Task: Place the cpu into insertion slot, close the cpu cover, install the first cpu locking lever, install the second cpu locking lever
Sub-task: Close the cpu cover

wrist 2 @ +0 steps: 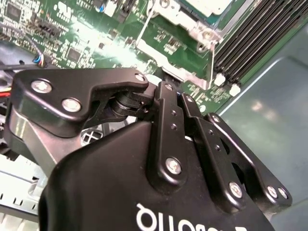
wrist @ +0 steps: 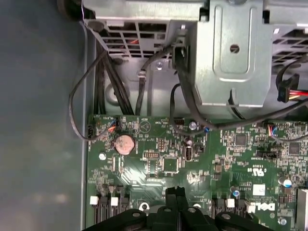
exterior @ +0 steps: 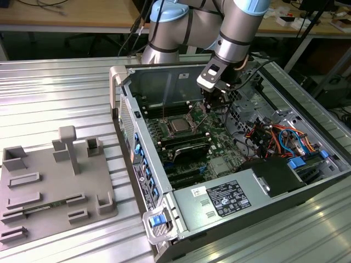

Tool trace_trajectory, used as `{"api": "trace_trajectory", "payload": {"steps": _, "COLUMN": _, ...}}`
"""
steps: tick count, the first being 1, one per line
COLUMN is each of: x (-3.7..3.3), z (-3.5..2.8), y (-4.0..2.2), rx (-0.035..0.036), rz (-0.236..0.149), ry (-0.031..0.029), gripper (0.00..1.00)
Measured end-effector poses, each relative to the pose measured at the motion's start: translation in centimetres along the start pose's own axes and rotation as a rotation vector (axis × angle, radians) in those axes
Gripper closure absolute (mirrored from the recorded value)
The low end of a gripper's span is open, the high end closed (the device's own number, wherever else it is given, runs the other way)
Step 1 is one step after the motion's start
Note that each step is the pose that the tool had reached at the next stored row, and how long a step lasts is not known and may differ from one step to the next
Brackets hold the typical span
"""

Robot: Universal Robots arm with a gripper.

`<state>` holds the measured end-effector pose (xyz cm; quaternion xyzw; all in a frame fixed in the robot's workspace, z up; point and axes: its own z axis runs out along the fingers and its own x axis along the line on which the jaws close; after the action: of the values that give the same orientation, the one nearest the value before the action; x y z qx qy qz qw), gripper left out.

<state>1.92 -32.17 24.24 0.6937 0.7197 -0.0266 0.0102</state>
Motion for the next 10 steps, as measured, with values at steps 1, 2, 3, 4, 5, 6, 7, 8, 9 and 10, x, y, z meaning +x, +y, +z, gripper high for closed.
{"api": "trace_trajectory", "payload": {"steps": 1, "x": 0.02, "z": 0.02, "y": -0.18, "rx": 0.0013, "rz": 0.0, "ry": 0.0, "gripper": 0.89}}
{"api": "trace_trajectory", "payload": {"steps": 2, "x": 0.03, "z": 0.04, "y": -0.33, "rx": 0.0022, "rz": 0.0, "ry": -0.0001, "gripper": 0.89}}
{"api": "trace_trajectory", "payload": {"steps": 3, "x": 0.05, "z": 0.08, "y": -0.56, "rx": 0.0033, "rz": 0.0, "ry": -0.0001, "gripper": 0.89}}
{"api": "trace_trajectory", "payload": {"steps": 4, "x": 0.08, "z": 0.11, "y": -0.77, "rx": 0.0041, "rz": 0.0, "ry": 0.0, "gripper": 0.89}}
{"api": "trace_trajectory", "payload": {"steps": 5, "x": 0.1, "z": 0.15, "y": -0.98, "rx": 0.0051, "rz": 0.0, "ry": -0.0001, "gripper": 0.89}}
{"api": "trace_trajectory", "payload": {"steps": 6, "x": 0.12, "z": 0.17, "y": -1.1, "rx": 0.0057, "rz": 0.0, "ry": 0.0, "gripper": 0.89}}
{"api": "trace_trajectory", "payload": {"steps": 7, "x": 0.14, "z": 0.19, "y": -1.21, "rx": 0.0063, "rz": 0.0, "ry": 0.0, "gripper": 0.89}}
{"api": "trace_trajectory", "payload": {"steps": 8, "x": 0.15, "z": 0.21, "y": -1.3, "rx": 0.0069, "rz": 0.0, "ry": 0.0, "gripper": 0.89}}
{"api": "trace_trajectory", "payload": {"steps": 9, "x": 0.16, "z": 0.23, "y": -1.41, "rx": 0.0075, "rz": 0.0, "ry": -0.0001, "gripper": 0.89}}
{"api": "trace_trajectory", "payload": {"steps": 10, "x": 0.18, "z": 0.25, "y": -1.53, "rx": 0.008, "rz": 0.0, "ry": 0.0, "gripper": 0.89}}
